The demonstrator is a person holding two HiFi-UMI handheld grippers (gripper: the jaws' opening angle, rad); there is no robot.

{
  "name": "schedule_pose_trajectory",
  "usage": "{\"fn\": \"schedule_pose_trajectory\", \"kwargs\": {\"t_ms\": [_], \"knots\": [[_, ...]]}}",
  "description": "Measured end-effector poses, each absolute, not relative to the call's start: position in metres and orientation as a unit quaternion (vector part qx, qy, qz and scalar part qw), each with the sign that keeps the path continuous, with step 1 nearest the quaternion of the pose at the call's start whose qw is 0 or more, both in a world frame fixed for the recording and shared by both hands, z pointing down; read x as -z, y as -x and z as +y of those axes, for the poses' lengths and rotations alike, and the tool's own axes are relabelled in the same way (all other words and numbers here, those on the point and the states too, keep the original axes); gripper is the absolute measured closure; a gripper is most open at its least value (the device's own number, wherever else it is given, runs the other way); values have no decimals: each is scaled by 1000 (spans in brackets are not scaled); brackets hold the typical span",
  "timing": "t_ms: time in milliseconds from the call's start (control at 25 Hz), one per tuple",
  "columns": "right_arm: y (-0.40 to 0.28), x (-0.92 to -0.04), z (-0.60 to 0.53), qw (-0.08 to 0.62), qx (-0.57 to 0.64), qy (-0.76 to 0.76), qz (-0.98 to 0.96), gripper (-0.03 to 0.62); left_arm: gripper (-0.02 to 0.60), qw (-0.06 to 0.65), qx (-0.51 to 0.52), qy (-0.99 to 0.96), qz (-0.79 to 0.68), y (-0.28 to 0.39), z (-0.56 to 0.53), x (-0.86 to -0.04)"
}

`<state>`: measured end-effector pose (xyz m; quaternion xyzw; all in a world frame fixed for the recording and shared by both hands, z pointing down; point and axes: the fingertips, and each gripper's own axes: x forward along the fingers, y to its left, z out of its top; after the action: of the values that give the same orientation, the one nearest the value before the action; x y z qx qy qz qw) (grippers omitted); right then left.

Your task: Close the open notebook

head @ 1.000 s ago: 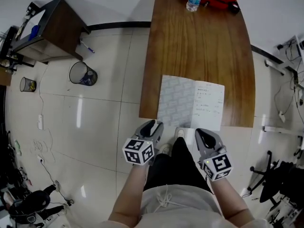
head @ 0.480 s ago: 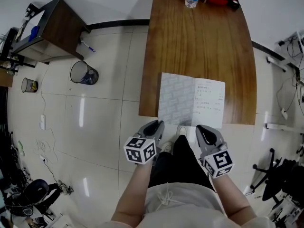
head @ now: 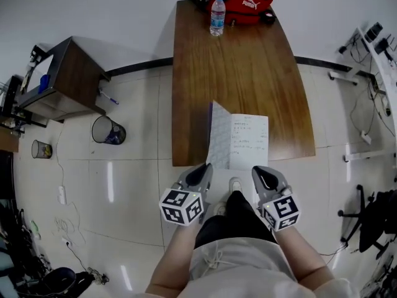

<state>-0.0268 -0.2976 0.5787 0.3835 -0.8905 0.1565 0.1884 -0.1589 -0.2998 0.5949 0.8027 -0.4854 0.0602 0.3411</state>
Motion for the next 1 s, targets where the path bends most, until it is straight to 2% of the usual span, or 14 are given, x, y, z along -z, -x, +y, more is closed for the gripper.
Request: {"fn": "schedule_pose_trajectory", "kwargs": {"t_ms": [320, 600, 1000], "knots": [[-22, -558, -302, 168, -149, -446, -866, 588, 557, 311, -97, -857, -400, 74, -310, -569], [-66, -571, -301, 162, -168, -499, -835, 588, 553, 315, -140, -877, -335, 6, -317, -607], [-92, -614, -276, 180, -218, -513, -810, 588, 518, 321, -174, -875, -319, -51, -316, -672]]}}
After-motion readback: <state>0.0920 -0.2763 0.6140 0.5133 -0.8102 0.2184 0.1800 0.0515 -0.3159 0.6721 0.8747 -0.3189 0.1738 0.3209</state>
